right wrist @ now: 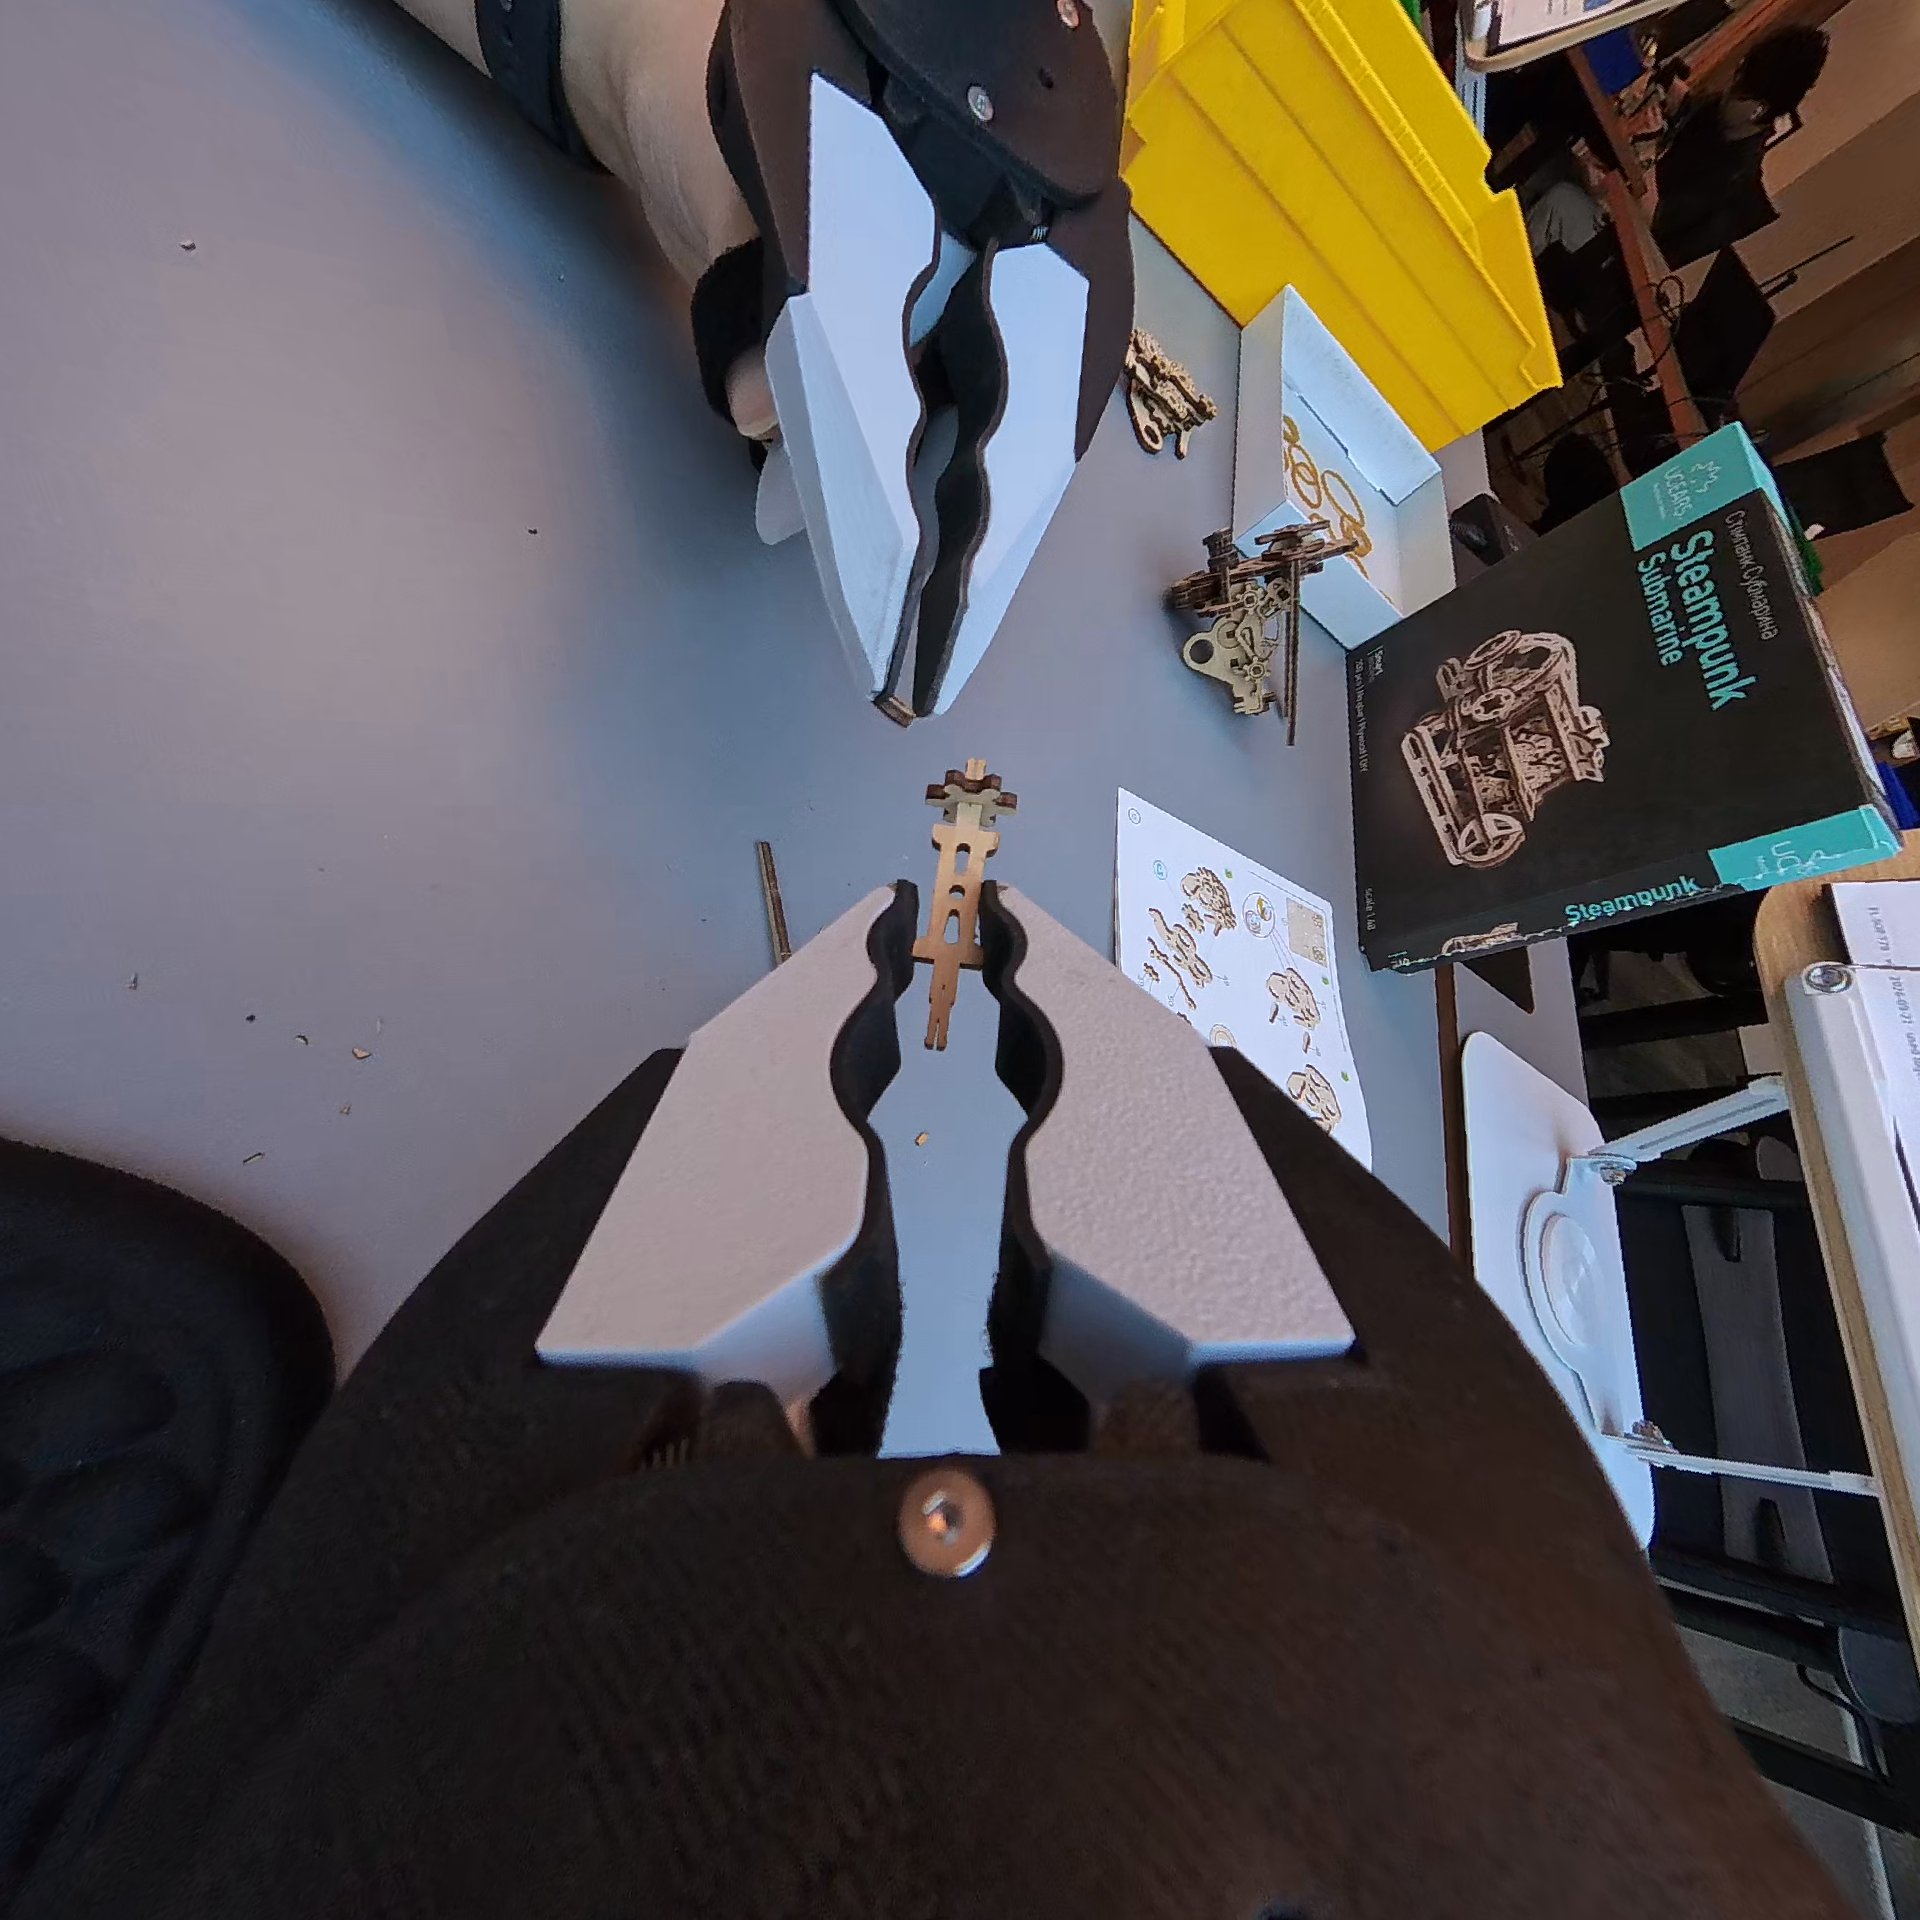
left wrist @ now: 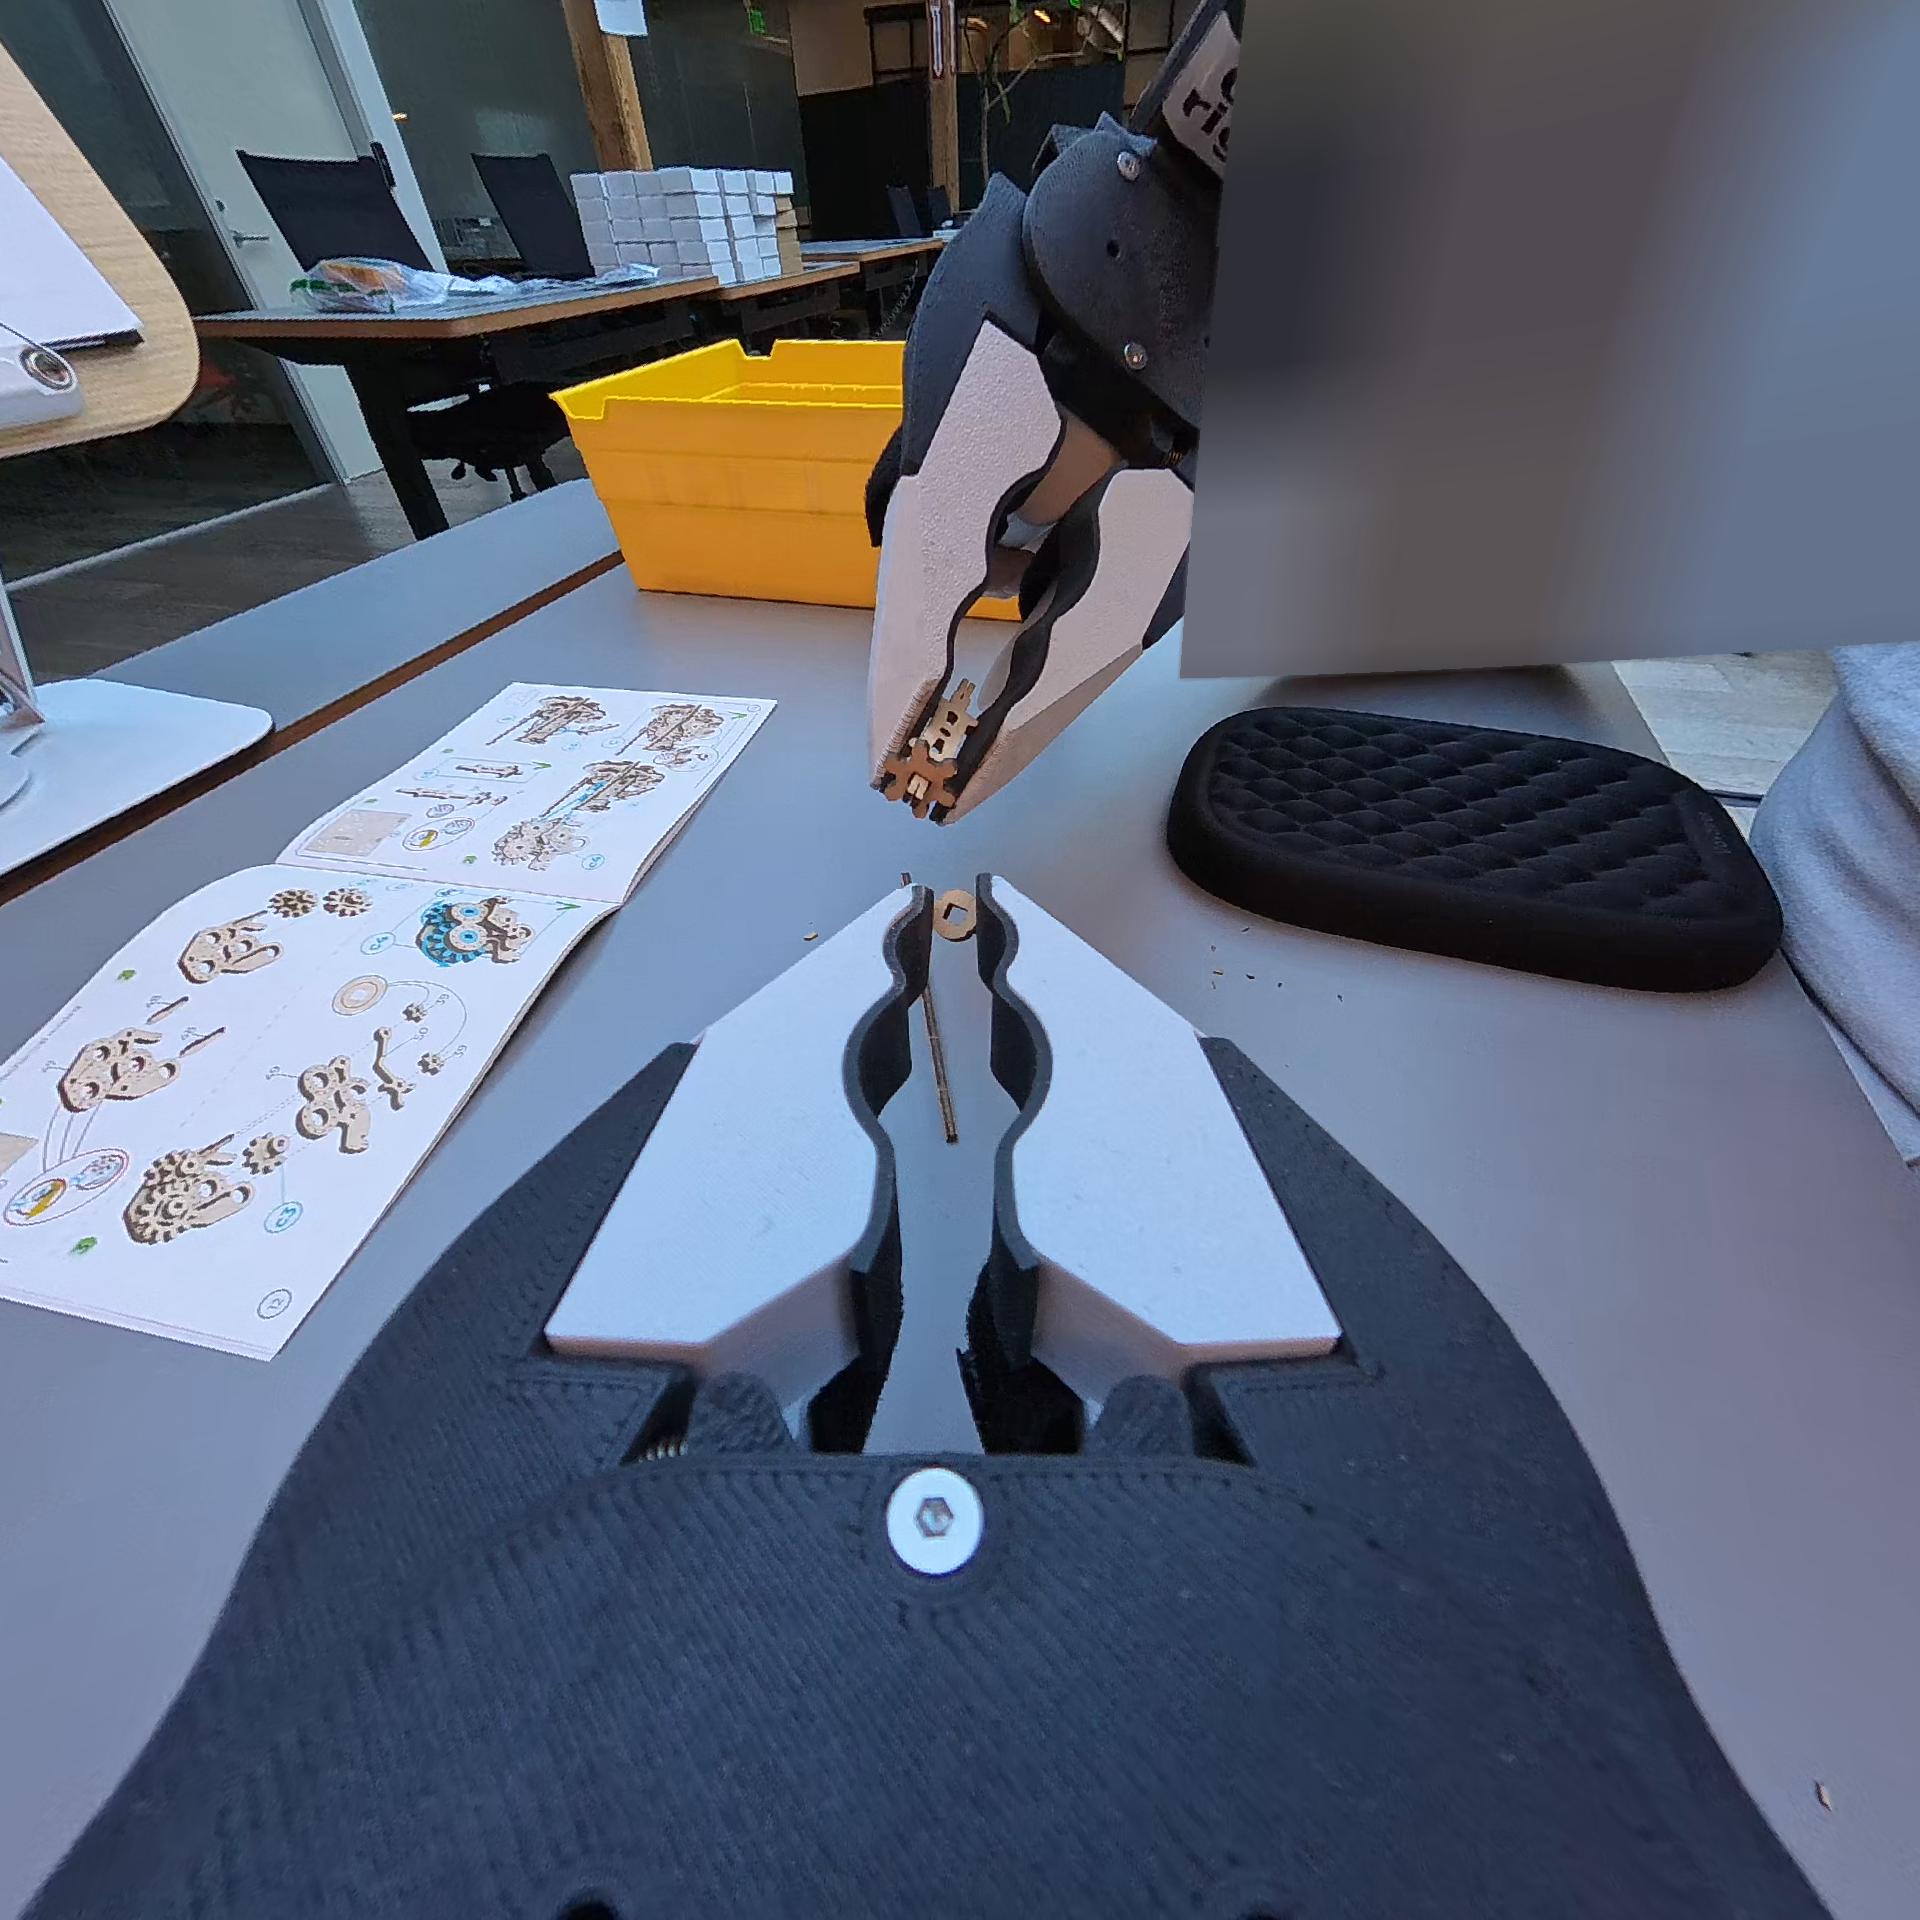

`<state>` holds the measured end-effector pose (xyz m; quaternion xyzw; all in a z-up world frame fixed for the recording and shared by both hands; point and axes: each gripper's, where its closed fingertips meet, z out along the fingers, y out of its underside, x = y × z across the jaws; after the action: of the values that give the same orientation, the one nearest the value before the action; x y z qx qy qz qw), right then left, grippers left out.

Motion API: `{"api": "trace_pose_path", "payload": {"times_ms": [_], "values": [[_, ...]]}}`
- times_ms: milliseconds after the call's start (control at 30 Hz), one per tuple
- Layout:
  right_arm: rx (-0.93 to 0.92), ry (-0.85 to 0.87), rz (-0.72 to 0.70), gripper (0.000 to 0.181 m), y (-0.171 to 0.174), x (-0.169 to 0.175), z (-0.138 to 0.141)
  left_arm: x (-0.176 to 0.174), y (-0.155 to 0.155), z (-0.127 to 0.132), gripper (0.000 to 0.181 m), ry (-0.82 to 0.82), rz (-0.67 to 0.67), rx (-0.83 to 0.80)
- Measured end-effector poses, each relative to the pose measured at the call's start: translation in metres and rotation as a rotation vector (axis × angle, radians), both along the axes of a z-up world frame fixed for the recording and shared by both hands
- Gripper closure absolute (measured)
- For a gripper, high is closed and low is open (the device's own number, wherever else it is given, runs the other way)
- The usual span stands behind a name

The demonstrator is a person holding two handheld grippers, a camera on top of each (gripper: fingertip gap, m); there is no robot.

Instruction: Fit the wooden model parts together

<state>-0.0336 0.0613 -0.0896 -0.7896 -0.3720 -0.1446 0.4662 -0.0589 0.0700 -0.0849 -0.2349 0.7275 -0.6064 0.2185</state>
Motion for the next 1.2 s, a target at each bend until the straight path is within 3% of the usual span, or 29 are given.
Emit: {"api": "trace_pose_path", "payload": {"times_ms": [667,867,1000,1200], "values": [[0.02,-0.001,0.022,0.171,0.002,-0.005,-0.003,0.001,0.005,0.011,0.176,-0.06,0.033,-0.02],[0.006,-0.008,0.029,0.171,0.005,-0.005,-0.02,0.002,0.006,0.011,0.176,-0.059,0.039,-0.02],[0.0,-0.013,-0.02,0.171,0.011,0.006,-0.038,0.002,0.007,0.012,0.176,-0.062,0.042,-0.018],[0.094,0.007,-0.098,0.171,0.018,0.022,-0.036,0.003,0.007,0.011,0.176,-0.063,0.051,-0.013]]}}
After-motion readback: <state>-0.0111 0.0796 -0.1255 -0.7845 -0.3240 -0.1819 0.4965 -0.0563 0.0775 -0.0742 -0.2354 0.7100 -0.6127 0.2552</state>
